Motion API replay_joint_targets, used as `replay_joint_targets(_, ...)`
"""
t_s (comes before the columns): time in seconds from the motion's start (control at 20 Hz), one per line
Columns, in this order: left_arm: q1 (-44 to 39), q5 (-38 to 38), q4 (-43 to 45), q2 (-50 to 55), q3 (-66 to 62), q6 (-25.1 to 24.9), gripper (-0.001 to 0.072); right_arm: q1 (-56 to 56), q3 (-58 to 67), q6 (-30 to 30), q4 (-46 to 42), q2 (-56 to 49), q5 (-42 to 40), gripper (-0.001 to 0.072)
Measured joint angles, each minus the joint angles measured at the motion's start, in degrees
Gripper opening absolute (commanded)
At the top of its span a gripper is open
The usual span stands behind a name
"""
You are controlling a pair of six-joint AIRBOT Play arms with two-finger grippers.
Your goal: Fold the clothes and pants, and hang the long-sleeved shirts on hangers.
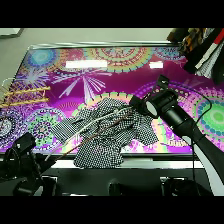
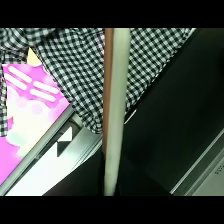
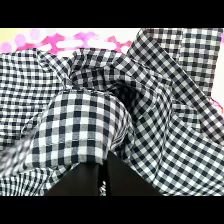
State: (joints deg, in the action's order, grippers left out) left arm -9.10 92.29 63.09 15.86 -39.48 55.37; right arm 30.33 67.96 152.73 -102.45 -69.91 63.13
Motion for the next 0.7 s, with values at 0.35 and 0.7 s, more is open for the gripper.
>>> replay_joint_targets(0.35, 0.0, -0.3, 1.0, -0.2, -0.1, 0.6, 0.0026, 0.0, 0.0, -0.5, 0.5, 0.1, 1.2, 0.003)
replay_joint_targets(0.7, 0.0, -5.2, 0.0, 6.5, -0.1, -4.6, 0.0026, 0.5, 0.0, -4.6, 5.6, 0.7, 1.1, 0.003)
